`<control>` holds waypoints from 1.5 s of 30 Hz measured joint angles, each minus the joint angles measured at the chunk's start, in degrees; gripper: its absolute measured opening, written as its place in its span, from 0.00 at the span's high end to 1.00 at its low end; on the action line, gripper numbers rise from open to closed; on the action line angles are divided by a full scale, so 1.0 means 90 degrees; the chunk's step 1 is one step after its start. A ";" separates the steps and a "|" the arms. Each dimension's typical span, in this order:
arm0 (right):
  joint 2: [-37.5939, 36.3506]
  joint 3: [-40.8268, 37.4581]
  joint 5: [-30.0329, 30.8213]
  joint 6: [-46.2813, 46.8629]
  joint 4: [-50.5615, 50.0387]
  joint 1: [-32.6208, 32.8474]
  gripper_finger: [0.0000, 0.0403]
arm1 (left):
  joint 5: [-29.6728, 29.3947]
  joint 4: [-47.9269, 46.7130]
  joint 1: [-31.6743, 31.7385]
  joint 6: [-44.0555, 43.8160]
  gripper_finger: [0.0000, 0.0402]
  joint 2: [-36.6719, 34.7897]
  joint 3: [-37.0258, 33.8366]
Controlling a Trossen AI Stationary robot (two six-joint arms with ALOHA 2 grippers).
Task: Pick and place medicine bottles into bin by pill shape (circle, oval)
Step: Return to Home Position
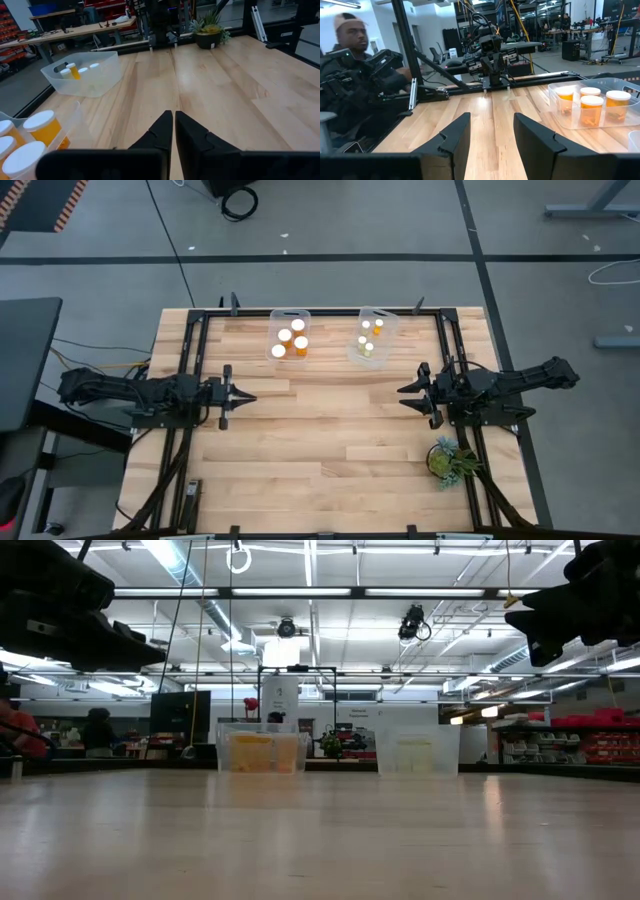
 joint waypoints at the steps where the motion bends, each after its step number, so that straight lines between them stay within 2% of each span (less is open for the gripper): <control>1: 0.0000 0.0000 0.0000 0.0000 0.0000 0.0000 0.61 | 0.0000 0.0000 0.0000 0.0000 0.94 0.0000 0.0000; 13: 0.0000 0.0000 0.0000 0.0001 0.0001 0.0000 0.61 | 0.0000 0.0000 0.0000 0.0000 0.91 0.0000 -0.0002; 24: 0.0000 0.0000 0.0000 0.0000 0.0000 0.0000 0.61 | -0.0002 -0.0002 0.0000 0.0000 0.94 0.0000 -0.0002; 33: 0.0000 0.0000 -0.0002 0.0000 0.0000 -0.0001 0.61 | -0.0002 -0.0001 -0.0001 0.0000 0.91 0.0000 -0.0002; 45: 0.0000 0.0000 -0.0002 0.0000 0.0002 -0.0001 0.61 | -0.0002 0.0000 -0.0002 0.0000 0.94 0.0000 -0.0002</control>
